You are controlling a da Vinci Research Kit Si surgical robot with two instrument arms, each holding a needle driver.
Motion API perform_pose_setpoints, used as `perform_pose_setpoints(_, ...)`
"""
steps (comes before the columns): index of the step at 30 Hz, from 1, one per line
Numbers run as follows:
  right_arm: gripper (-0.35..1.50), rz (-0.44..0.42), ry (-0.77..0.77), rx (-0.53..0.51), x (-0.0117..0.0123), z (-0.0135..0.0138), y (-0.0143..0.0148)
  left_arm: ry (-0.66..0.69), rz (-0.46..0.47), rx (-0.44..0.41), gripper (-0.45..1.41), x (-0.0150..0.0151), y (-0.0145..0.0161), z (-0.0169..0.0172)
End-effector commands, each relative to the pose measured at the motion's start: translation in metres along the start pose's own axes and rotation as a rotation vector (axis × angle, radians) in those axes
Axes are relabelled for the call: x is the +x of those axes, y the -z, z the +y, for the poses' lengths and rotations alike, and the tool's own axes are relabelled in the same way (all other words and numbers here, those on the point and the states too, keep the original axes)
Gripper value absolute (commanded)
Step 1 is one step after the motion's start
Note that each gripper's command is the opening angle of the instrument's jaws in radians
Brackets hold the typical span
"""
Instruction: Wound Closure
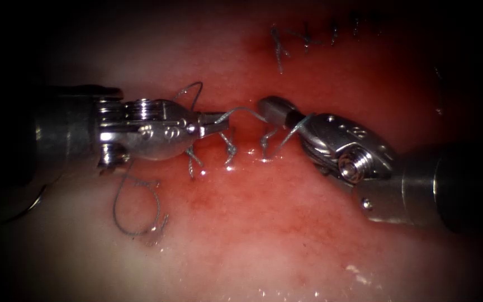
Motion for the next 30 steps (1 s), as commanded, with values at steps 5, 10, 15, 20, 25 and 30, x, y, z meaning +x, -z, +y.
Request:
perform_pose_setpoints(5, -0.35, 0.022, 0.014, 0.014, -0.0003, -0.0003, 0.0005, 0.004, -0.026, 0.001, -0.45, -0.0007, -0.0020, -0.0028)
perform_pose_setpoints(10, -0.35, 0.029, 0.038, 0.026, -0.0015, 0.0005, 0.0014, 0.035, -0.050, 0.006, -0.45, -0.0013, -0.0045, -0.0066)
perform_pose_setpoints(15, -0.35, 0.031, 0.050, 0.039, -0.0022, 0.0008, 0.0019, 0.060, -0.065, 0.019, -0.45, -0.0011, -0.0063, -0.0096)
perform_pose_setpoints(20, -0.35, 0.032, 0.083, 0.074, -0.0028, 0.0002, 0.0024, 0.100, -0.069, 0.031, -0.45, -0.0011, -0.0085, -0.0139)
perform_pose_setpoints(25, -0.35, 0.035, 0.099, 0.086, -0.0033, 0.0002, 0.0025, 0.117, -0.076, 0.039, -0.45, -0.0017, -0.0092, -0.0160)
perform_pose_setpoints(30, -0.35, 0.037, 0.108, 0.091, -0.0037, 0.0001, 0.0028, 0.122, -0.079, 0.044, -0.45, -0.0020, -0.0094, -0.0171)
